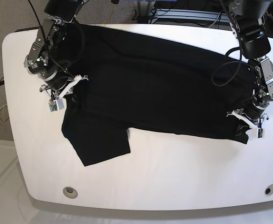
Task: Fold the T-shirt properly
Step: 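Pull the folded shirt edge with both grippers toward the robot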
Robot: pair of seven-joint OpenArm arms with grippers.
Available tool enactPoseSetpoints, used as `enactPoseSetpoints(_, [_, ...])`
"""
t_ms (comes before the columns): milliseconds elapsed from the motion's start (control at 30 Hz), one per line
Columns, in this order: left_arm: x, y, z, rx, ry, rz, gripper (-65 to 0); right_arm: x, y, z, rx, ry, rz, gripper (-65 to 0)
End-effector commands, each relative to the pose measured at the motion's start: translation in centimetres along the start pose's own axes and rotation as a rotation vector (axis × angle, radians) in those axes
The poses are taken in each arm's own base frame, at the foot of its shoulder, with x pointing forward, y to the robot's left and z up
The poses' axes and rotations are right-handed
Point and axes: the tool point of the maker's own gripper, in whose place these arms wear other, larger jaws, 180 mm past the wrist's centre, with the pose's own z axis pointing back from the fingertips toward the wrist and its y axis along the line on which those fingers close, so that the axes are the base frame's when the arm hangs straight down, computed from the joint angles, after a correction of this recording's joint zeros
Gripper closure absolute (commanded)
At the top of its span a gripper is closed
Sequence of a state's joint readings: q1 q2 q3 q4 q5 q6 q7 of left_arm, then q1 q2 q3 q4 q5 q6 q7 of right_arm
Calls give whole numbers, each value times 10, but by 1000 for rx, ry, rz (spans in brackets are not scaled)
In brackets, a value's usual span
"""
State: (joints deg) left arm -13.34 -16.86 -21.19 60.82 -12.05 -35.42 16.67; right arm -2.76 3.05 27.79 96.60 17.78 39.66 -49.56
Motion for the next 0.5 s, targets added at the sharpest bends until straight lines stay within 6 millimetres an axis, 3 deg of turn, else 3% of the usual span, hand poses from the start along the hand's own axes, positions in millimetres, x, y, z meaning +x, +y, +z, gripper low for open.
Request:
enactPoseSetpoints(0, [35,3,5,-1,-79,-42,0,33,0,9,-7,-96,49,0])
enactPoseSetpoints(200, [51,-1,9,0,-92,-84,0,50,2,14,-18,-137,79,0])
enactPoseSetpoints(467, [64,-3,13,3,-104,-125,0,49,2,15,-19,-136,80,0])
